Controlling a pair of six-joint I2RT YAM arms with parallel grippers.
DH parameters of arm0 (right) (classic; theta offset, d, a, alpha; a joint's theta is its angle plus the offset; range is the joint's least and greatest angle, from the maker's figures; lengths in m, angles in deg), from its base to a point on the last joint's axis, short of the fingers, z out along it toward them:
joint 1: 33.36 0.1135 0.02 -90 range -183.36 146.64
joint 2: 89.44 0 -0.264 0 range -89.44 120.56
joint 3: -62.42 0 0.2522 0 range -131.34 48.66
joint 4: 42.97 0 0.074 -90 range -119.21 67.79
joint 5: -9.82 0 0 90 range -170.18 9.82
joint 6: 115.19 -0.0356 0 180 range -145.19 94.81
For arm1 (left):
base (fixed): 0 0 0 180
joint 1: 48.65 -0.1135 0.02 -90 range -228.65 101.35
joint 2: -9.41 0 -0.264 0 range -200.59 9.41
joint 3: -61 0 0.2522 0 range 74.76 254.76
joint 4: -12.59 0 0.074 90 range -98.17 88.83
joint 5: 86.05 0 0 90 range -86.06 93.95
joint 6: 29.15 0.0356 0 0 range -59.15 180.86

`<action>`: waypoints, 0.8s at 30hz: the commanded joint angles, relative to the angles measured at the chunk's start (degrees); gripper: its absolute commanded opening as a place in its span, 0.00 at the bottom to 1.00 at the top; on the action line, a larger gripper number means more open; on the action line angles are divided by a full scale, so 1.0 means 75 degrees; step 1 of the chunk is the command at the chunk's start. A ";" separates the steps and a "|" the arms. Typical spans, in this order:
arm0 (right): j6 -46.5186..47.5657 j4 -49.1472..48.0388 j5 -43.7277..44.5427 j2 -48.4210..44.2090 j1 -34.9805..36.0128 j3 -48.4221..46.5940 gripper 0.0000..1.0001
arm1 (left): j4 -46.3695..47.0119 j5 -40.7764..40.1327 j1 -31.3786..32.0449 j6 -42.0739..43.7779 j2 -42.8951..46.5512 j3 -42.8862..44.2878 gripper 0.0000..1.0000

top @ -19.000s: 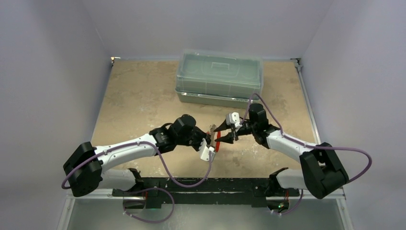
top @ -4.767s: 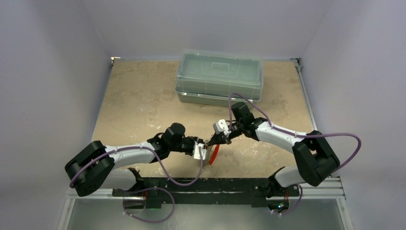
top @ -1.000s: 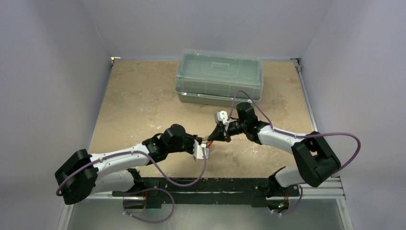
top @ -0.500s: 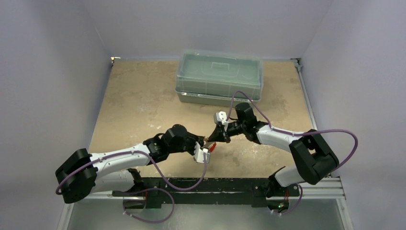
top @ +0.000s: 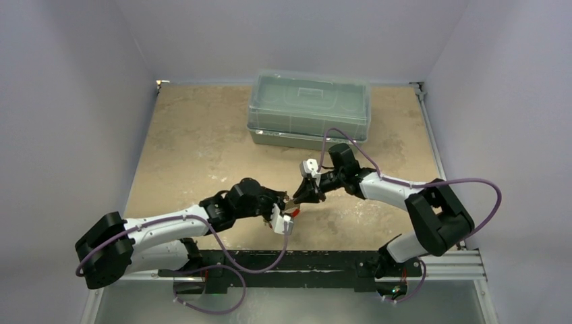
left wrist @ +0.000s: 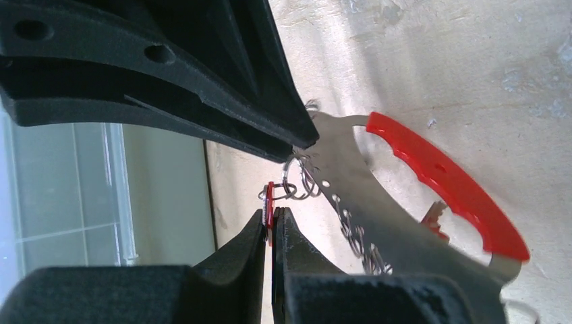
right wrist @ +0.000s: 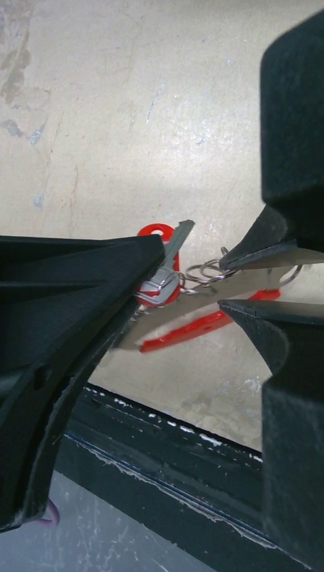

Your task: Remove the keys from the keyring

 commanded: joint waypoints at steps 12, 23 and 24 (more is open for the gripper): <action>0.0269 0.0440 -0.0157 -0.0524 -0.0077 0.0084 0.40 | 0.1374 0.0839 0.0042 0.1729 0.0975 -0.0776 0.00; 0.0325 0.0384 -0.0273 -0.0859 -0.0065 0.0237 0.42 | 0.1703 0.1392 0.0041 0.2514 0.1130 -0.1061 0.00; 0.0345 0.0405 -0.0276 -0.0880 -0.0067 0.0231 0.42 | 0.1708 0.1421 0.0043 0.2570 0.1131 -0.1073 0.00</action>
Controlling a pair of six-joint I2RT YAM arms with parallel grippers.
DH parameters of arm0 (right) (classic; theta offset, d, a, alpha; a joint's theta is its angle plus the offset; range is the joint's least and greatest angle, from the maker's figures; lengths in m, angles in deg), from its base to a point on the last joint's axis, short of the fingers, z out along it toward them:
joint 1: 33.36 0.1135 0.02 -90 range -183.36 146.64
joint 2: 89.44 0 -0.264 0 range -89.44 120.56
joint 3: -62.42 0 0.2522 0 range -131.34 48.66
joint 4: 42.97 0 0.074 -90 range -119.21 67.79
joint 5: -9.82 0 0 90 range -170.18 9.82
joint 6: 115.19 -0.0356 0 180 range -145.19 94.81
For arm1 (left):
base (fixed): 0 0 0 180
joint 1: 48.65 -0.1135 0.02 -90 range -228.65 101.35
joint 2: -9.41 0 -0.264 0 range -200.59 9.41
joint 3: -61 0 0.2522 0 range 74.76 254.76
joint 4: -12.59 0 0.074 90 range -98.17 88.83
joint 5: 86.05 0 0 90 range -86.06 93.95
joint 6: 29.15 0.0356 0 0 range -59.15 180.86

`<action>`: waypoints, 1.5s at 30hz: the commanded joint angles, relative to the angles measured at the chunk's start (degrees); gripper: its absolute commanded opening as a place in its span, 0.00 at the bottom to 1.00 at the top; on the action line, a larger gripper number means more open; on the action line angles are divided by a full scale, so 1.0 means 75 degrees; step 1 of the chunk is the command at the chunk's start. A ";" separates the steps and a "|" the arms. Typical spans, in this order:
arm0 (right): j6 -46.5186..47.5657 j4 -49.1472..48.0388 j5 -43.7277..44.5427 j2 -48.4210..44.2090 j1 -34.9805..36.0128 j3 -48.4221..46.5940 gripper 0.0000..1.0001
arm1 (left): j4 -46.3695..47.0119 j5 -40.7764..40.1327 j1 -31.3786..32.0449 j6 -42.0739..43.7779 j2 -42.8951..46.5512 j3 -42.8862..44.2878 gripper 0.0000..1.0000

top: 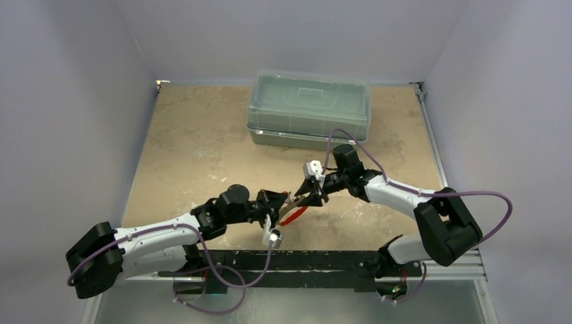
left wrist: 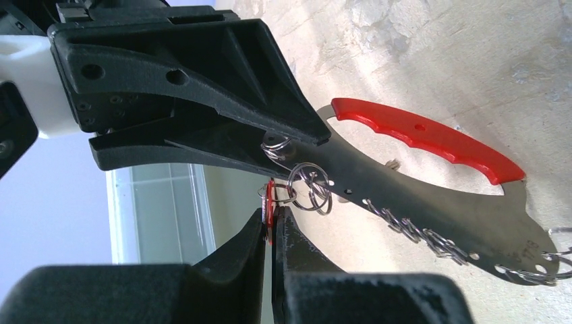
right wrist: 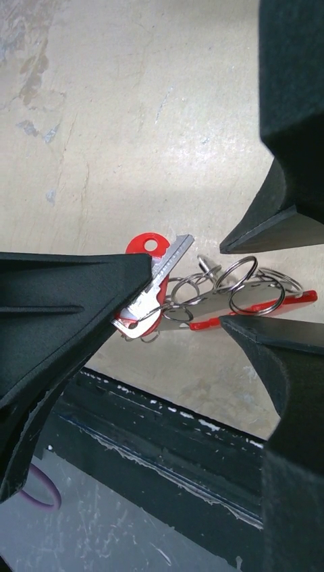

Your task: Remove the keys from the keyring

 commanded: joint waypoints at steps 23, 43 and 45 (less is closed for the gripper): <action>-0.0095 0.0882 -0.0765 -0.0483 -0.0956 -0.0653 0.46 | -0.2477 -0.0398 0.0054 -0.3794 -0.0623 0.1944 0.00; -0.0064 0.0966 -0.0546 -0.0508 -0.0165 -0.0726 0.28 | -0.2447 -0.0255 0.0038 -0.4205 -0.0906 0.2231 0.00; -0.0234 0.0701 -0.0485 -0.0455 -0.0034 -0.0681 0.28 | -0.2393 -0.0267 0.0047 -0.4242 -0.0906 0.2244 0.00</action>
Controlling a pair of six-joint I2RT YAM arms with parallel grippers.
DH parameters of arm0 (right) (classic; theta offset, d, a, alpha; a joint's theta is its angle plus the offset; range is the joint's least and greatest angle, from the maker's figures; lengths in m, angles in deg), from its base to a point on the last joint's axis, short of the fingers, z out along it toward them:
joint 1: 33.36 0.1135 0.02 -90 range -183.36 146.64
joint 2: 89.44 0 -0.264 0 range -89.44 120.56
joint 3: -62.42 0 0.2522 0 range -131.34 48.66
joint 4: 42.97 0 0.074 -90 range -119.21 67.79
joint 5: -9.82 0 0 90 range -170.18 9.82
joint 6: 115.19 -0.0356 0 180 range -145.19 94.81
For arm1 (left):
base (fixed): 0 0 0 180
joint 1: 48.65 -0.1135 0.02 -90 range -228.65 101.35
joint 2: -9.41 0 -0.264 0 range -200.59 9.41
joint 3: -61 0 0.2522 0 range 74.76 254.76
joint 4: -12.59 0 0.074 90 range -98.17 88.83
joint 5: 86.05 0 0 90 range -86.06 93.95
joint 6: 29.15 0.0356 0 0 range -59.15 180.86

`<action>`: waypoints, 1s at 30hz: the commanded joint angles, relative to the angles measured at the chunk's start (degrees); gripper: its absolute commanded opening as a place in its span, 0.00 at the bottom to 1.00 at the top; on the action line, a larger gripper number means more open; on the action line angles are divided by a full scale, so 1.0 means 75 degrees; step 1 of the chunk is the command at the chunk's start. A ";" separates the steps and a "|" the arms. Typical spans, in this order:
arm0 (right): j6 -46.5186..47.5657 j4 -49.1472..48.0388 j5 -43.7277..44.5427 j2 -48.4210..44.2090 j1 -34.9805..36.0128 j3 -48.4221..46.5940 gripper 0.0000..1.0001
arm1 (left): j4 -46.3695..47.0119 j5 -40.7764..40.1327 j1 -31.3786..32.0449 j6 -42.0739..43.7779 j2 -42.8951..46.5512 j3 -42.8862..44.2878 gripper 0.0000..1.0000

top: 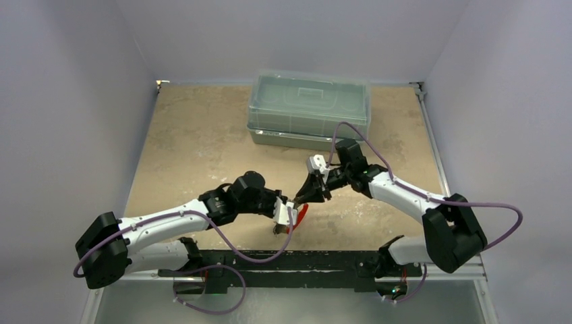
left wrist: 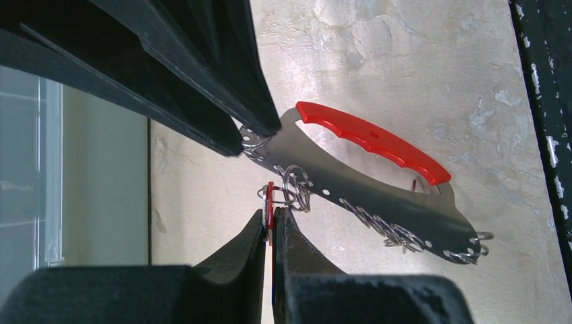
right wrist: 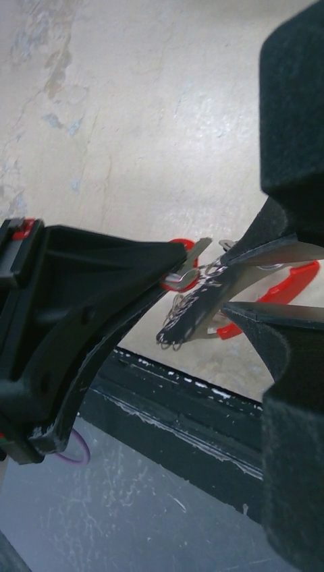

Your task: Remove the keys from the keyring

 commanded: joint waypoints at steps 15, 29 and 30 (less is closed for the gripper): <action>-0.0549 -0.1653 0.0806 0.0189 0.0639 0.0378 0.24 | 0.0364 -0.0027 0.0033 -0.0446 -0.0017 0.0439 0.00; 0.0127 -0.0736 0.0748 0.0130 0.0564 0.0145 0.22 | 0.0355 -0.0060 -0.0014 -0.0536 0.0125 0.0211 0.00; 0.0198 -0.0581 0.0748 0.0120 0.0573 0.0148 0.22 | 0.0354 -0.0058 -0.0020 -0.0551 0.0126 0.0193 0.00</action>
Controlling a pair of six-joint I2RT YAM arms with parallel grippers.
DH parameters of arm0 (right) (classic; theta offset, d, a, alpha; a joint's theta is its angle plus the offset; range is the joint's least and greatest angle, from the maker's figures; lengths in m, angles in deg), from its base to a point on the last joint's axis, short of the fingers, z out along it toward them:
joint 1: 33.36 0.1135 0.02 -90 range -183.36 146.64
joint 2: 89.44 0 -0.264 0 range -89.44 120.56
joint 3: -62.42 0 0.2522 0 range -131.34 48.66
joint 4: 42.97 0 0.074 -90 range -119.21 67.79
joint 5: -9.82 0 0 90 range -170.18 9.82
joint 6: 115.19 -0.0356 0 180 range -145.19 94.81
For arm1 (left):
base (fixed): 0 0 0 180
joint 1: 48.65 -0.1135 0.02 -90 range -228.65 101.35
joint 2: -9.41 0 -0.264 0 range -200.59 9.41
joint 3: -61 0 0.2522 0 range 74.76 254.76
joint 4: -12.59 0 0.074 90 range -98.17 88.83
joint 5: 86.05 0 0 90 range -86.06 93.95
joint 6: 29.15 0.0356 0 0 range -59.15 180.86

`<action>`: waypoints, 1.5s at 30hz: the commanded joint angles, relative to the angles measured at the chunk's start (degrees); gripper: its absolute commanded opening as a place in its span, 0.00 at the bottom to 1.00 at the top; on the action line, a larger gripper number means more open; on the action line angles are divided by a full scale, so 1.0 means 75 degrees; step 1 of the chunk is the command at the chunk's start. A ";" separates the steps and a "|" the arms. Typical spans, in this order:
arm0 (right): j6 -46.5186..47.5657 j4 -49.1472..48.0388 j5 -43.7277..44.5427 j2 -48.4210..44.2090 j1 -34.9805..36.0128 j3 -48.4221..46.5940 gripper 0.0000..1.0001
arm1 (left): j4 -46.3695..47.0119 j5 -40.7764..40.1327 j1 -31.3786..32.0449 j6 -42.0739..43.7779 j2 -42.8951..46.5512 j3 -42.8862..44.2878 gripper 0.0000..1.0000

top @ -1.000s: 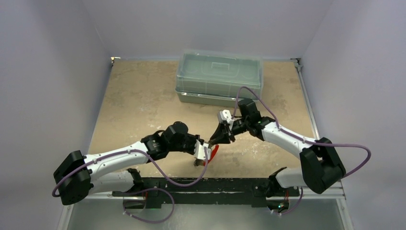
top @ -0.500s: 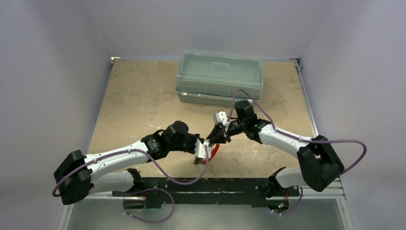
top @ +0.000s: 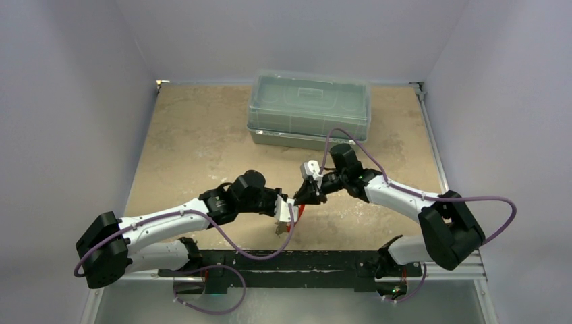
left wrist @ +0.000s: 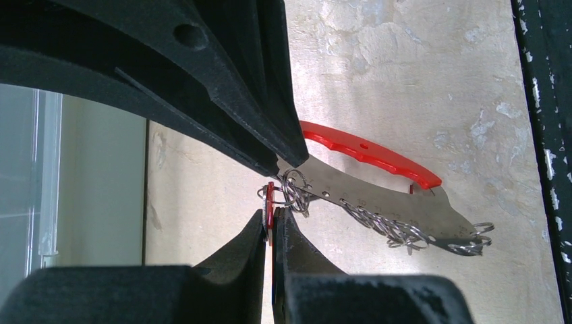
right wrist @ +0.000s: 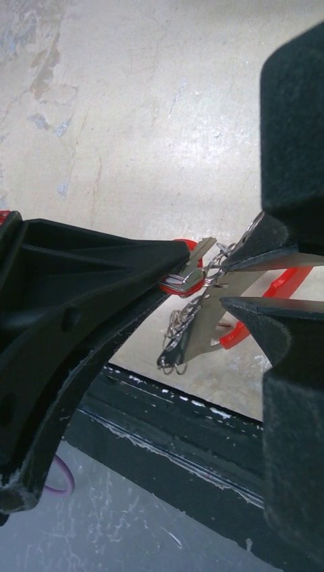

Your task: Remove the keys from the keyring

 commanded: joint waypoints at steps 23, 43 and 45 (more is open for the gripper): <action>-0.0124 -0.0606 0.0164 0.0146 0.0269 -0.0050 0.23 | 0.0790 -0.0062 -0.0141 -0.0617 -0.0048 0.0240 0.00; -0.1116 -0.1513 -0.0074 0.0036 -0.0124 0.0011 0.00 | 0.0163 -0.0129 -0.0393 -0.0524 0.0301 -0.0012 0.00; -0.1345 -0.1761 -0.0169 0.0036 -0.0182 0.0039 0.00 | 0.0118 -0.0142 -0.0393 -0.0483 0.0302 -0.0044 0.00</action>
